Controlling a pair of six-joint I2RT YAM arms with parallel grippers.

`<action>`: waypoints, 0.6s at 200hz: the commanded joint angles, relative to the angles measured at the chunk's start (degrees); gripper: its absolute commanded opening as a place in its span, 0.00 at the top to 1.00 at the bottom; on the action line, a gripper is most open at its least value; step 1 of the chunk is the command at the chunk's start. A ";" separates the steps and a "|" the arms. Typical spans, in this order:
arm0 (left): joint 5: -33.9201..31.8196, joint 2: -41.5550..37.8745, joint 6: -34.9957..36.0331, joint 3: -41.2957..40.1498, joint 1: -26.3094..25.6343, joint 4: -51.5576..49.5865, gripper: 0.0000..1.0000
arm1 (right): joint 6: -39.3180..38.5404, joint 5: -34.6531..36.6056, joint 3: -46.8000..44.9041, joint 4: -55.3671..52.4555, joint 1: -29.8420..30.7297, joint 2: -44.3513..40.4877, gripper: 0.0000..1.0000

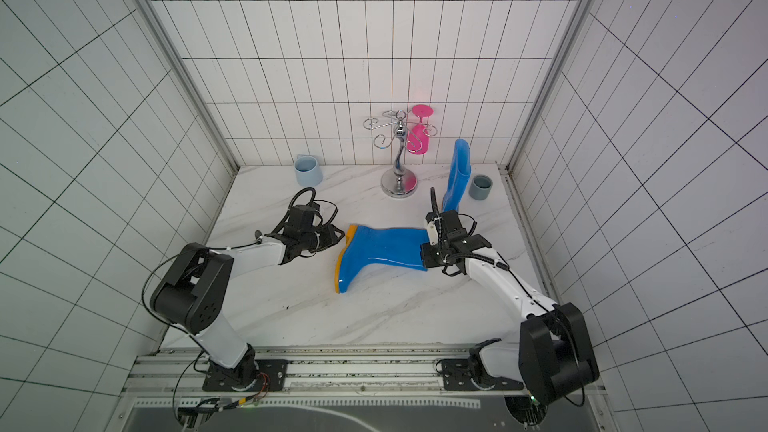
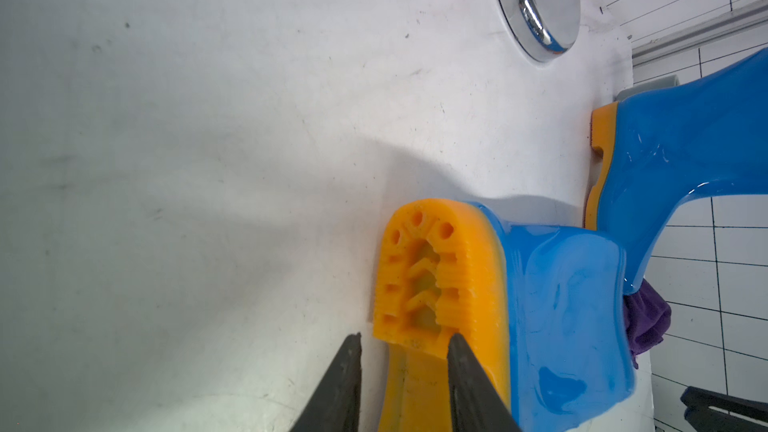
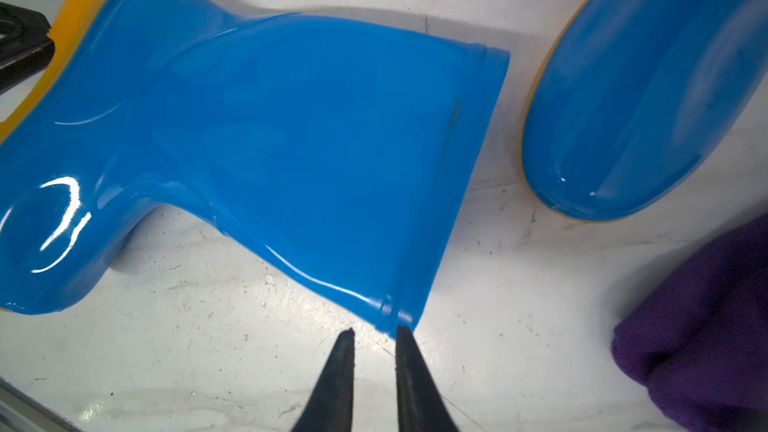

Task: Wipe the rubber boots with a cloth
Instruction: Move the rubber boot to the center of the board, then adjust the rubber boot at the center of the board.

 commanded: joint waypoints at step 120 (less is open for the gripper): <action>7.83 13.03 0.28 16.82 3.17 -0.74 0.64 | 6.44 -13.11 6.10 9.59 -6.53 7.88 0.61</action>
